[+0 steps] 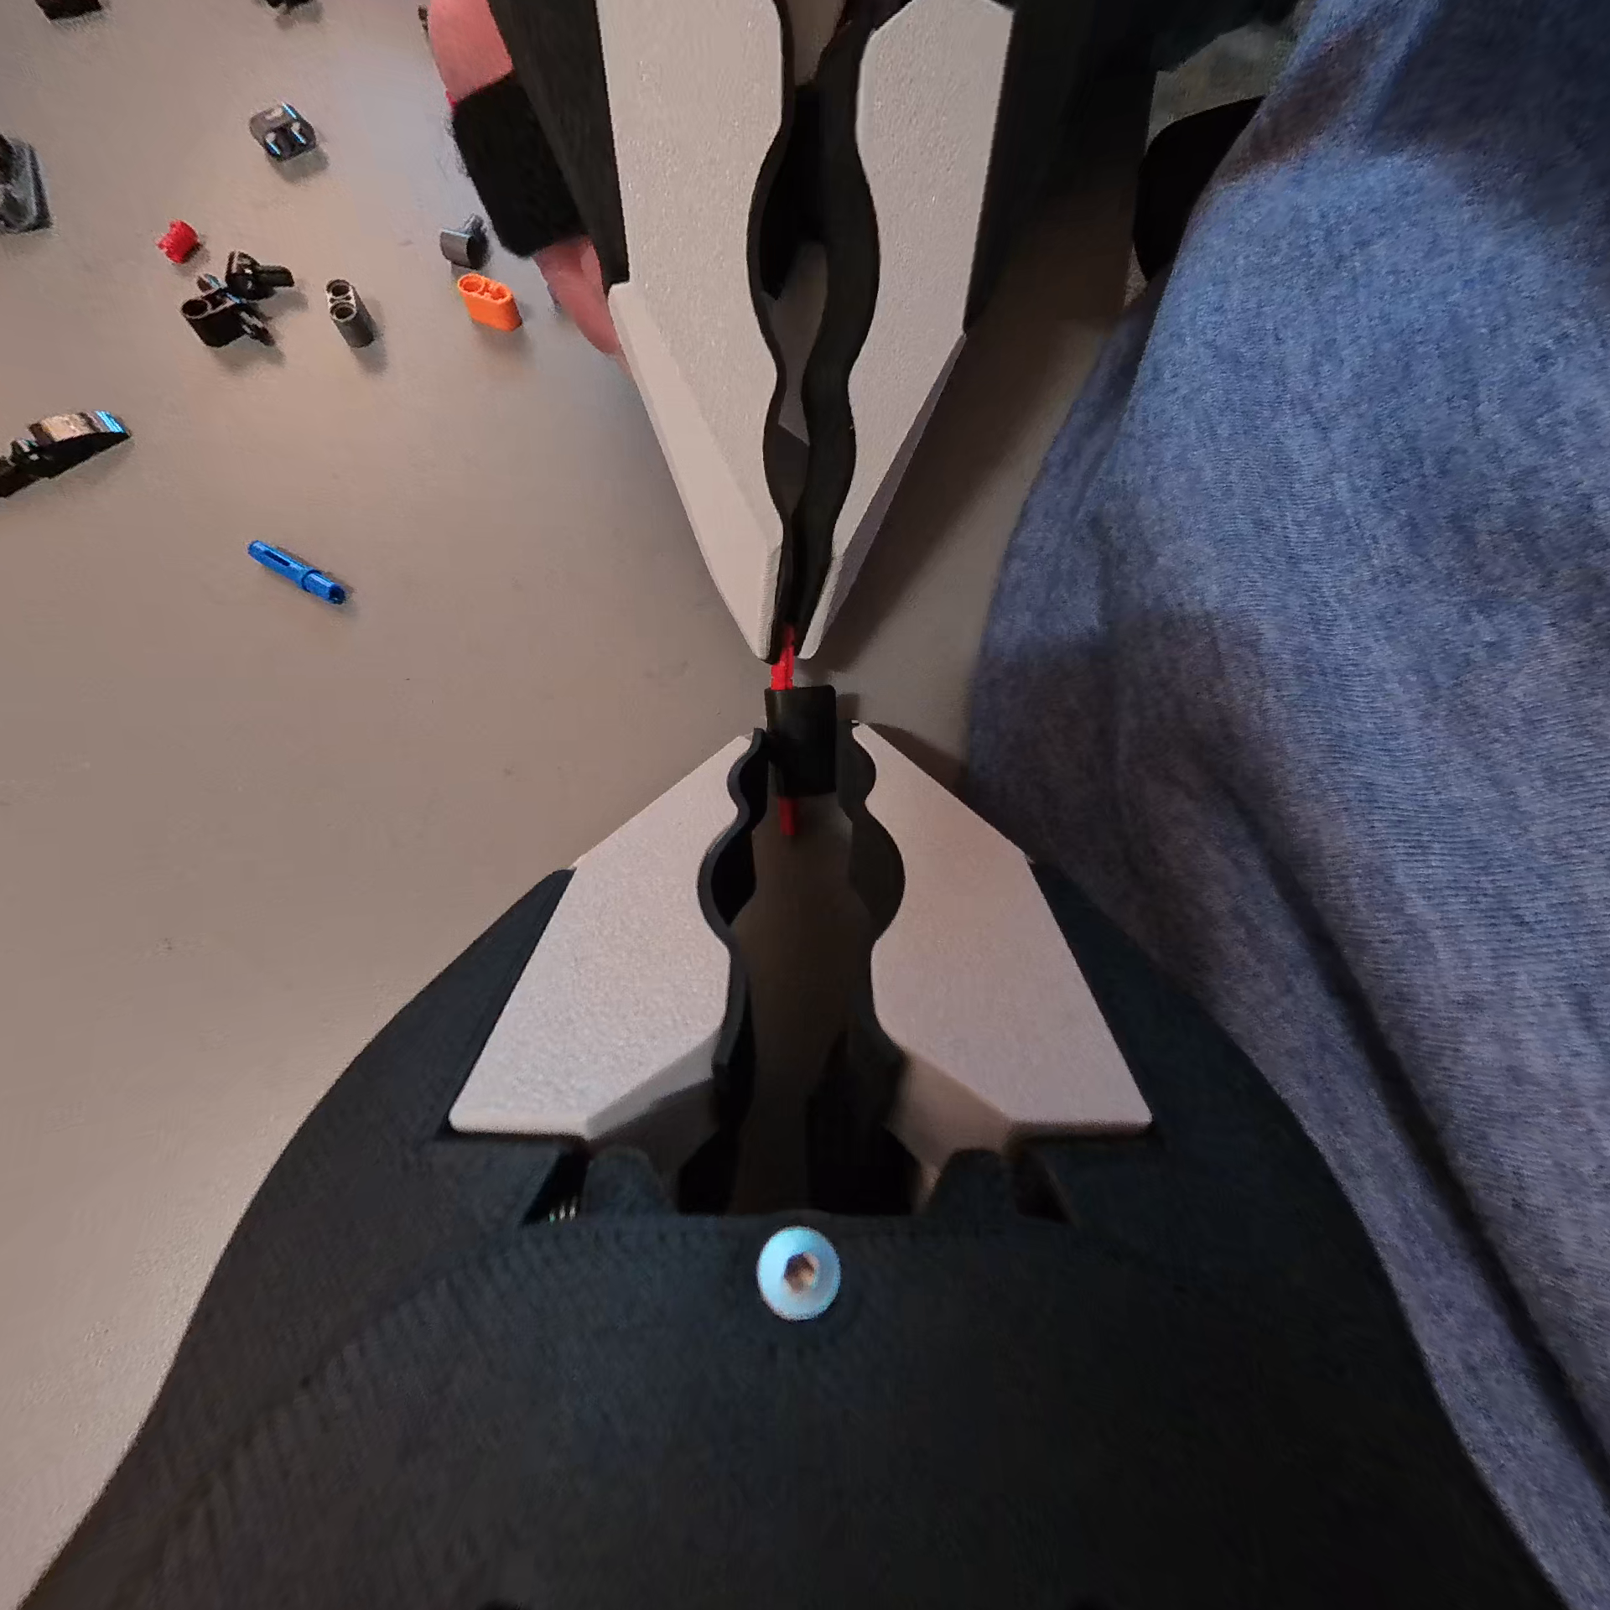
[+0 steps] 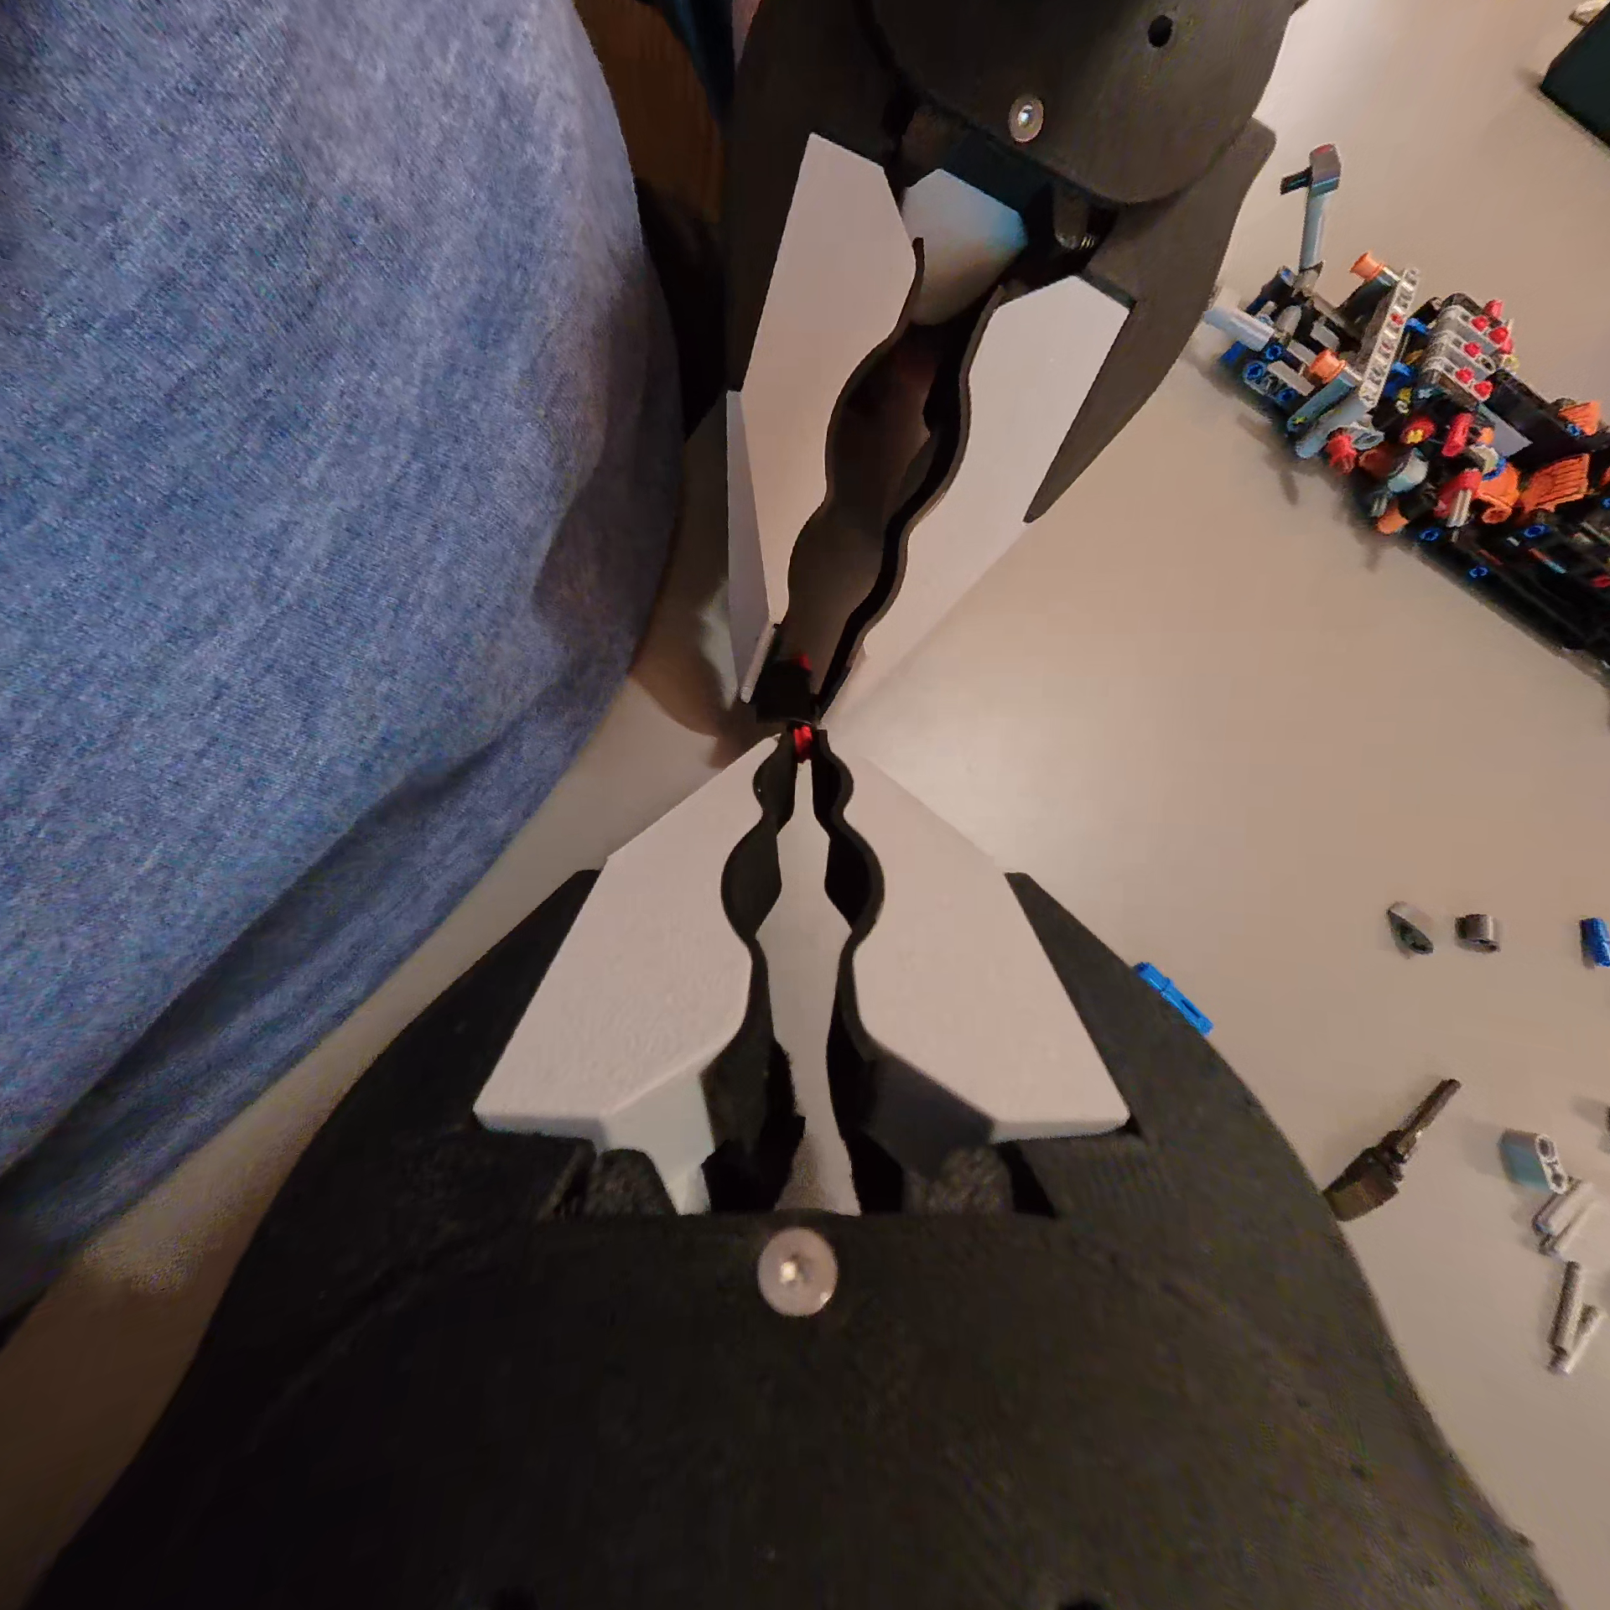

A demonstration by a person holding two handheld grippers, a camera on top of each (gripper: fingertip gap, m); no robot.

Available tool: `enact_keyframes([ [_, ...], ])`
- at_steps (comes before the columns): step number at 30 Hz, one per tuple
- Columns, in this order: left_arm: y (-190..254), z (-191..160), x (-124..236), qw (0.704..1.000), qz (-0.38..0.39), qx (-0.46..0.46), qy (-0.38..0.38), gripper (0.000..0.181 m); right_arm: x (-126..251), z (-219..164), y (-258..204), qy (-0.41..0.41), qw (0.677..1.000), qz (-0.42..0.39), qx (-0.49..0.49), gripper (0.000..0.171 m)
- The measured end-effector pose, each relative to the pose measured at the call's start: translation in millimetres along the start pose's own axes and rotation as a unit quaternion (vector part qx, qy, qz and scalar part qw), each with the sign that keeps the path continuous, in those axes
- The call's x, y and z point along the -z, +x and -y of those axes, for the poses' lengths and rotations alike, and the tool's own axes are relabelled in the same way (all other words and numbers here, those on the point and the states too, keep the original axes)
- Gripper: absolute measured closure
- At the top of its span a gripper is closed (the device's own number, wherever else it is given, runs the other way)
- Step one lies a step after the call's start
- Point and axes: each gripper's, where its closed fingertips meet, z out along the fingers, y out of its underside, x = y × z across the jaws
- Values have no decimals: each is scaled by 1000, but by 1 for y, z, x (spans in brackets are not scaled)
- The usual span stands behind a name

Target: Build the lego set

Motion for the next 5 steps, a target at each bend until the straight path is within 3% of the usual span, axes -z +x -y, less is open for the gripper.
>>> enact_keyframes([
  [5,0,1,1,1000,7,-9,3,168,1,3,0,35,999,6,-13,170],
])
